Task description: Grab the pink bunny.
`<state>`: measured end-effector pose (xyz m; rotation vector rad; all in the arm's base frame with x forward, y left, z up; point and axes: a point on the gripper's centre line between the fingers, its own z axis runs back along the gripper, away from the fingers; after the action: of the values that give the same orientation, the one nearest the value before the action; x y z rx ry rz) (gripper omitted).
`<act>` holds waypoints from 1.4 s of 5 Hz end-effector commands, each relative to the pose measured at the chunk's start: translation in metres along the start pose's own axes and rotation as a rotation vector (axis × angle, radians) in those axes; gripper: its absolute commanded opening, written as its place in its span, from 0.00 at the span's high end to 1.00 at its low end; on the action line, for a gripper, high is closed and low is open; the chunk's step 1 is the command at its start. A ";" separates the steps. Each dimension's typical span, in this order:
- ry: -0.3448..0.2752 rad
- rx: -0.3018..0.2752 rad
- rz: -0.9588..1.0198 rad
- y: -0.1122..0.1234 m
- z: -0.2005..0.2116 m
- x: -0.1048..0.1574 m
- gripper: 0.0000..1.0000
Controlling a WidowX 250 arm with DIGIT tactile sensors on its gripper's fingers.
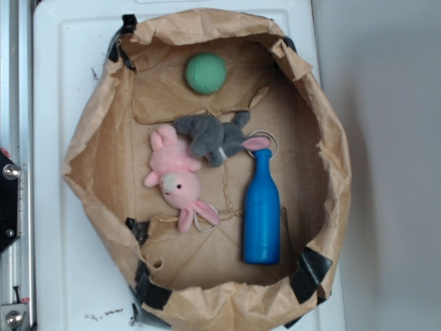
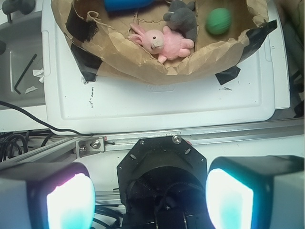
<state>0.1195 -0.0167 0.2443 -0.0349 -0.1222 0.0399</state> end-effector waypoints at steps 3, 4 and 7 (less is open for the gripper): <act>-0.050 -0.138 -0.168 -0.003 -0.014 0.095 0.00; -0.068 -0.139 -0.423 0.001 -0.015 0.127 0.00; -0.068 -0.139 -0.423 0.001 -0.015 0.127 0.00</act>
<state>0.2457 -0.0055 0.2292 -0.1639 -0.1500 -0.3877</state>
